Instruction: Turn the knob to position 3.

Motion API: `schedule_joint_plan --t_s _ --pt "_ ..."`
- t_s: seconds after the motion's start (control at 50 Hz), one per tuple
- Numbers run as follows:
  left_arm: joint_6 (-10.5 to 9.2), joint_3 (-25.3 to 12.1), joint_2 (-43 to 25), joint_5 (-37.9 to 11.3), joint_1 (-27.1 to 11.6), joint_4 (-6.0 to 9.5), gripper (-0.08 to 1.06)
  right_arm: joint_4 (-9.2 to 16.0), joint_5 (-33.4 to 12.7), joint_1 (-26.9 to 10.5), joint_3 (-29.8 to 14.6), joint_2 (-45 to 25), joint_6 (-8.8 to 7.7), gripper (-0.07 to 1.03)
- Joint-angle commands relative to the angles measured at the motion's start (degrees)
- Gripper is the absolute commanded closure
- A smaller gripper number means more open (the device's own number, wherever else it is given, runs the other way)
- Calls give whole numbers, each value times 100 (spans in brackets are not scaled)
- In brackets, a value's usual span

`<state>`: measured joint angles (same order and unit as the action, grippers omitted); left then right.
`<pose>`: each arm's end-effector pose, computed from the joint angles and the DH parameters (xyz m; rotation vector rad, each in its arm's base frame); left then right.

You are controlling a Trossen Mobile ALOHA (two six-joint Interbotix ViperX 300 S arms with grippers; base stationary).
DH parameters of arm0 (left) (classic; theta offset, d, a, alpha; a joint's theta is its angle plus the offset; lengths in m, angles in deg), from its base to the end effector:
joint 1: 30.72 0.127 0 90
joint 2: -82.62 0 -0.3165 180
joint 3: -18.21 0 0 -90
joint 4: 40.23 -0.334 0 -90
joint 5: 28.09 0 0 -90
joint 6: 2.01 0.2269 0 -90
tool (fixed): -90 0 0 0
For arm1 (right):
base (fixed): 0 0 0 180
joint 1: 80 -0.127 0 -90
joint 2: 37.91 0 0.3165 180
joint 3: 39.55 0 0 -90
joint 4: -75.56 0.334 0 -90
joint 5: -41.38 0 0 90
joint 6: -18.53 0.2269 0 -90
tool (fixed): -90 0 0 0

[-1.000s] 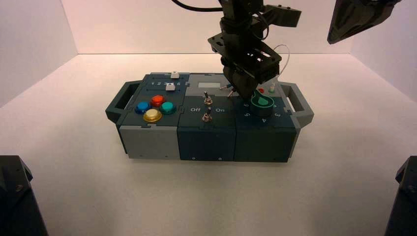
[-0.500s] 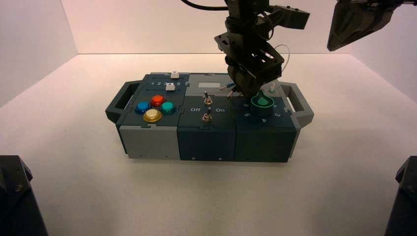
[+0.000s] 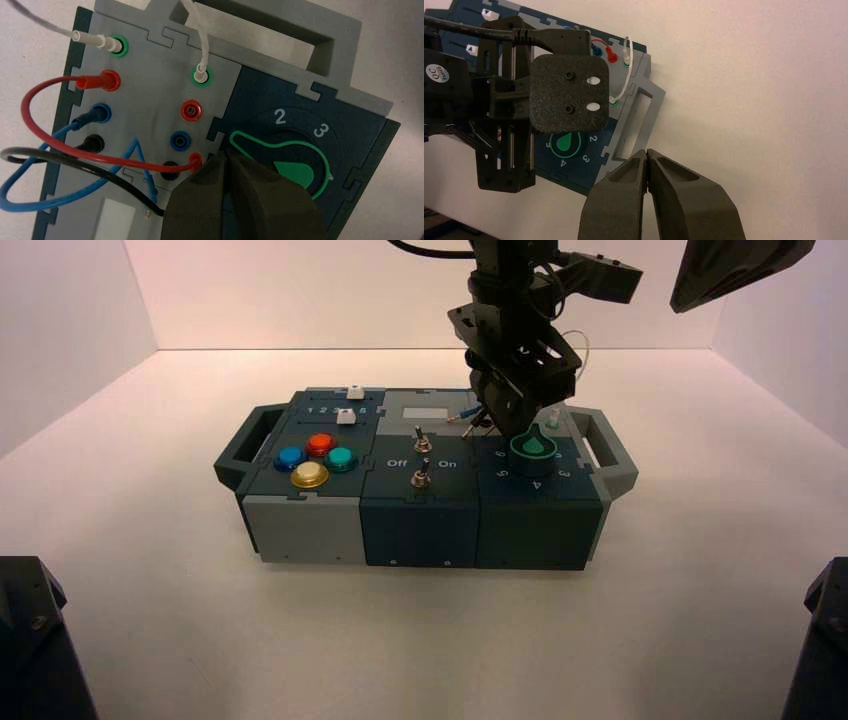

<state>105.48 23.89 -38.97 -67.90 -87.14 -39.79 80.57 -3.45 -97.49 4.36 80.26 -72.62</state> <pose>0.2658 -0.4024 -0.0268 0.8965 1.1150 -1.0260 0.2664 0.0986 0.1184 -0.0912 1.0592 0.3097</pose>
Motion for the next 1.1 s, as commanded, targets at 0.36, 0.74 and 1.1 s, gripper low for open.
schedule_joint_plan --t_s 0.36,0.74,1.1 --pt "448 -483 -114 -149 -35 -9 101 97 -70 -158 -167 44 -44 98" --pt "694 -677 -229 -334 -35 -9 101 105 -105 -193 -158 334 -44 98" --pt "773 -932 -316 -457 -62 0 101 105 -79 -193 -141 369 -44 98"
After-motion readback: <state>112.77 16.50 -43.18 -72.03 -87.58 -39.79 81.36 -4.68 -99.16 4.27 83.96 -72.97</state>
